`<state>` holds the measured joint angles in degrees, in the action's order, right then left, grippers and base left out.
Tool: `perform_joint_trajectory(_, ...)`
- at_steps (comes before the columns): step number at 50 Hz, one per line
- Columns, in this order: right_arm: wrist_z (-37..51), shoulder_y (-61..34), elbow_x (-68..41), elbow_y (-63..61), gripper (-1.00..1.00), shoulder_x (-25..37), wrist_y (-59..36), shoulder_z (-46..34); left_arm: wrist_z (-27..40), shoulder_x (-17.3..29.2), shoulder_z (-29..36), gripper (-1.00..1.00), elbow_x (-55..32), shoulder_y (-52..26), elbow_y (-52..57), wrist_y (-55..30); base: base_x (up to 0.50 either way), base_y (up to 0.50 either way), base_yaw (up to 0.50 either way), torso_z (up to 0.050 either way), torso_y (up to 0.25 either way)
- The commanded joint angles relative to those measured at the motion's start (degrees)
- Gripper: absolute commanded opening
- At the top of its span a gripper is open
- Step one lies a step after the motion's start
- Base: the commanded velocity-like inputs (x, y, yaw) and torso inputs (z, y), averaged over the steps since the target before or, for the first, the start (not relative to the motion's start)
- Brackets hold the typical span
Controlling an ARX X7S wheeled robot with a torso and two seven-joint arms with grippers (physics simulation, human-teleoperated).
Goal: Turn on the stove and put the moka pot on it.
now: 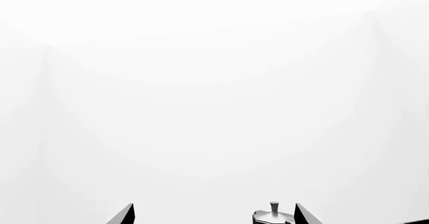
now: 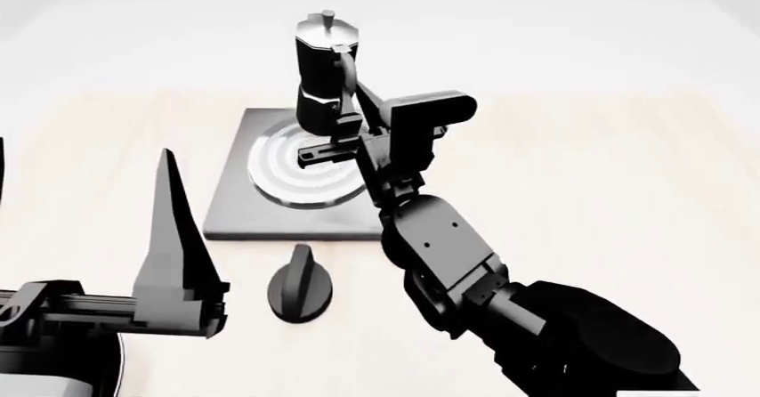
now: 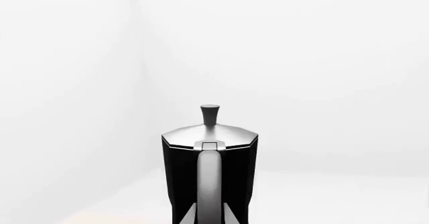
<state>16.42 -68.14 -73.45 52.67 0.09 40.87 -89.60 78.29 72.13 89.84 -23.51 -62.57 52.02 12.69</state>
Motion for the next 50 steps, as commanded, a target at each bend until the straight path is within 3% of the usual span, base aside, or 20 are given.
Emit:
perform_joint_trajectory(1,0.3,-0.7,3.4,-0.7,-1.00,-0.1,0.0,1.2,-0.1,-0.1,-0.2,1.00,-0.1,0.2,0.2,-0.3,0.00,0.00,0.00,0.001,-0.074)
perform_joint_trajectory(50,0.9,-0.7,4.5,-1.2,-1.00,-0.1,-1.7,1.3,-0.5,0.0,-1.2,1.00,0.4,1.6,0.1,0.5,0.00,0.00,0.00,0.001,-0.076)
